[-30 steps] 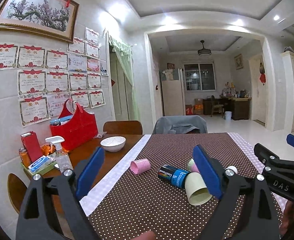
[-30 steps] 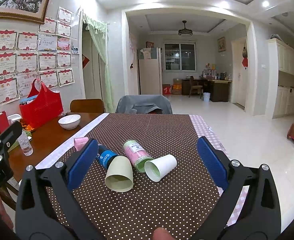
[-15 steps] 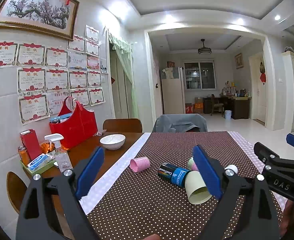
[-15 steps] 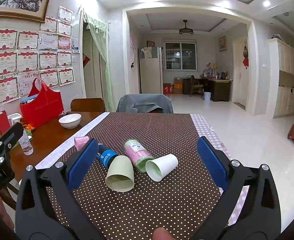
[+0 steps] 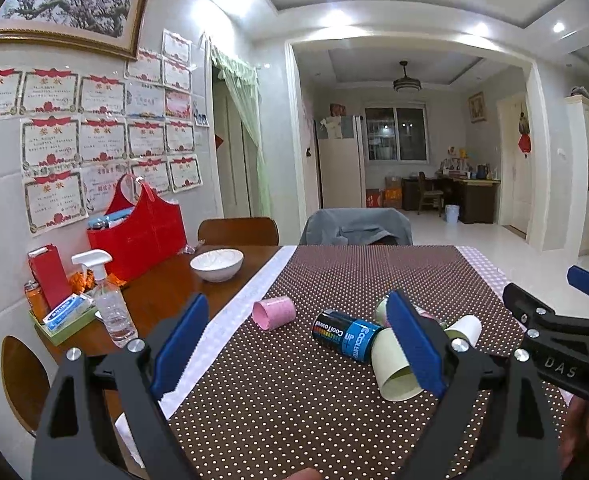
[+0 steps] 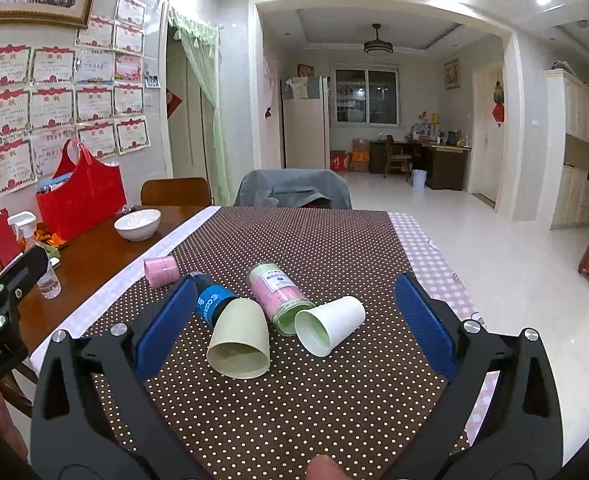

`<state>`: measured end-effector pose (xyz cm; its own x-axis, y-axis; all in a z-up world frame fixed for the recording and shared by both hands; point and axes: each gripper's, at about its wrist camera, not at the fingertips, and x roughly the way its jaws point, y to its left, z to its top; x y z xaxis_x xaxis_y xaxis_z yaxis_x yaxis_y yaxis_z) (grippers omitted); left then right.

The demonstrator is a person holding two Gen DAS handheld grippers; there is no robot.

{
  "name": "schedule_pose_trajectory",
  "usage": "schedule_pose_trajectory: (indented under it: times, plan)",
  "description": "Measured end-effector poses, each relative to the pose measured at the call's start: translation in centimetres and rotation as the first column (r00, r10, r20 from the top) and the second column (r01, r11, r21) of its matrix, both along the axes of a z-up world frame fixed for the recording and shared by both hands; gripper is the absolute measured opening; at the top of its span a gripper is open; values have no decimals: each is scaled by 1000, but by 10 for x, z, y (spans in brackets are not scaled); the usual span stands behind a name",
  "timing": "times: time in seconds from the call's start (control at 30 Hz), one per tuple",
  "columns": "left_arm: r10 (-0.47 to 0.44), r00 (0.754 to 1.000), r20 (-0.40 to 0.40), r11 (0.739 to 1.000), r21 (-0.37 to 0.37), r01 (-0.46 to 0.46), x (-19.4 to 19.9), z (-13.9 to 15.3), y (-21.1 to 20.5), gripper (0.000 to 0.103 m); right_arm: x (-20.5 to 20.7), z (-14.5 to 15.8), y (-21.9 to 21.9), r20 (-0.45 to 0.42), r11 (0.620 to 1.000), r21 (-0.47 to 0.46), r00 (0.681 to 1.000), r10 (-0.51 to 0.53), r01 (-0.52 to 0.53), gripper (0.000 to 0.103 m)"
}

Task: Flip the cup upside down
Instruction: 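Move the right tool toward the pink cup lying on its side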

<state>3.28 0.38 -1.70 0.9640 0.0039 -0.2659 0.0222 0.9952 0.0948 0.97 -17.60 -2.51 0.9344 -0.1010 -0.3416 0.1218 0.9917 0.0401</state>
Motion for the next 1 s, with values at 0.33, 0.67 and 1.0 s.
schedule_pose_trajectory:
  times: [0.33, 0.67, 1.0]
  plan:
    - [-12, 999, -50, 1000, -18, 11, 47, -7, 9, 89, 43, 2, 10, -45, 999, -22, 999, 26, -27, 97]
    - [-19, 992, -121, 1000, -1, 19, 107, -15, 22, 89, 93, -3, 9, -115, 999, 0, 993, 38, -38, 97]
    - [-74, 950, -305, 986, 121, 116, 188, -52, 28, 89, 147, -32, 5, -228, 1000, 20, 973, 24, -20, 97]
